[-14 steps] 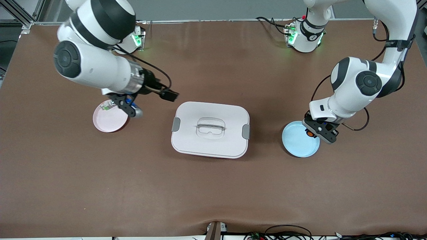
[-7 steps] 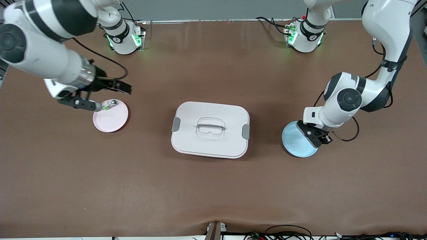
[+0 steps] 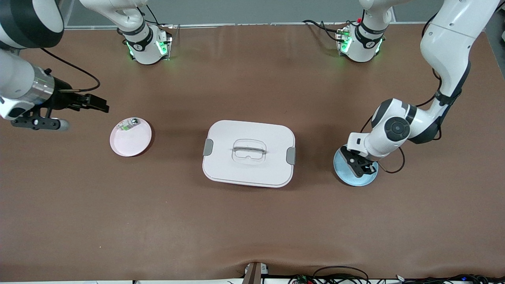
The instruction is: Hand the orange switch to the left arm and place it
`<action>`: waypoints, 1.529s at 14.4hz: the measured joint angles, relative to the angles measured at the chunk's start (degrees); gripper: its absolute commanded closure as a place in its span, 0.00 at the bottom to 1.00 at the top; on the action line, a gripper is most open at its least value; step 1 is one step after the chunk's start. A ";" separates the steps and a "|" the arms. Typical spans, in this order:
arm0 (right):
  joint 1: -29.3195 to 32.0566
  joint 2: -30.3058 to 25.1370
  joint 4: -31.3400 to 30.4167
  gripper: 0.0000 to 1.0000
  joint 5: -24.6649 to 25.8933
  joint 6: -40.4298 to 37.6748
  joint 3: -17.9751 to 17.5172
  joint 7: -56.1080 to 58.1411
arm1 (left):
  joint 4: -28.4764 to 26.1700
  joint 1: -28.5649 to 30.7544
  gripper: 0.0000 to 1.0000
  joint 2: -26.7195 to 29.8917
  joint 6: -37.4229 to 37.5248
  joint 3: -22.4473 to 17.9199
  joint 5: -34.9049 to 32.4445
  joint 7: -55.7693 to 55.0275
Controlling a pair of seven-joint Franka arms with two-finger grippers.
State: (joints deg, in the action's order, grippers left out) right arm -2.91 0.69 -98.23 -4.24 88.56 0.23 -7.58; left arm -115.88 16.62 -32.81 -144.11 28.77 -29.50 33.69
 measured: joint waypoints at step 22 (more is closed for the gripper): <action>8.53 -3.94 5.60 0.00 1.69 1.26 -0.32 6.98 | 24.12 0.10 0.00 12.83 36.98 4.37 12.93 -31.92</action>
State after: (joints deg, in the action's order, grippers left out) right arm 5.62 -3.25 -92.62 -2.55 89.83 -0.09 -0.60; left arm -91.76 16.72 -19.98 -107.13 33.15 -16.57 1.77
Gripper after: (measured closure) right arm 0.000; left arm 0.000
